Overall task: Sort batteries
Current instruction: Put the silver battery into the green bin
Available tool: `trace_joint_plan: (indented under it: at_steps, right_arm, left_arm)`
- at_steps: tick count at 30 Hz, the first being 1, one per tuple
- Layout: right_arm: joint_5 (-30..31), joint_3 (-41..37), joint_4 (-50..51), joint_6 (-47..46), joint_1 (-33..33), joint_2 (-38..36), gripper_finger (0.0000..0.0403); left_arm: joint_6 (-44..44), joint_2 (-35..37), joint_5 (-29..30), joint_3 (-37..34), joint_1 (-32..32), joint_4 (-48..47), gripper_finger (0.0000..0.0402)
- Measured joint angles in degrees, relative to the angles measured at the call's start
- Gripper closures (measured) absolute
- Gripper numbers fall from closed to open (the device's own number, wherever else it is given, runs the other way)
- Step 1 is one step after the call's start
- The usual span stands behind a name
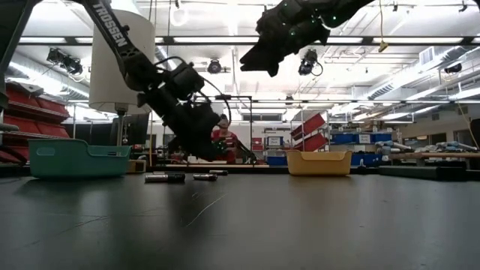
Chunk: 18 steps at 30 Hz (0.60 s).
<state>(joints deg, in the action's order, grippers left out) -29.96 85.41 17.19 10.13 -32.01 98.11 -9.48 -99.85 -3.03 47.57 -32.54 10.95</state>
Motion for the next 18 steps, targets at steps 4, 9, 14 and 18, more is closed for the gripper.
trace_joint_plan:
  at_steps: [4,9,14,18]
  right_arm:
    - [-0.04,0.0,0.34,-1.24,0.26,0.06,0.0219]
    - [-0.09,0.0,0.55,-1.5,1.33,0.09,0.0219]
    - [-0.13,0.0,0.48,-1.51,1.76,0.09,0.0219]
    - [-0.13,0.0,-0.12,-1.67,2.01,0.09,0.0219]
  left_arm:
    - [5.24,-0.81,-0.9,0.0,-0.47,1.59,0.0287]
    - [9.67,-0.81,-0.91,0.0,-0.47,2.54,0.0287]
    - [9.68,-0.81,-0.45,0.0,-0.47,3.0,0.0287]
    - [8.95,-1.48,-0.02,0.05,-0.47,3.43,0.0287]
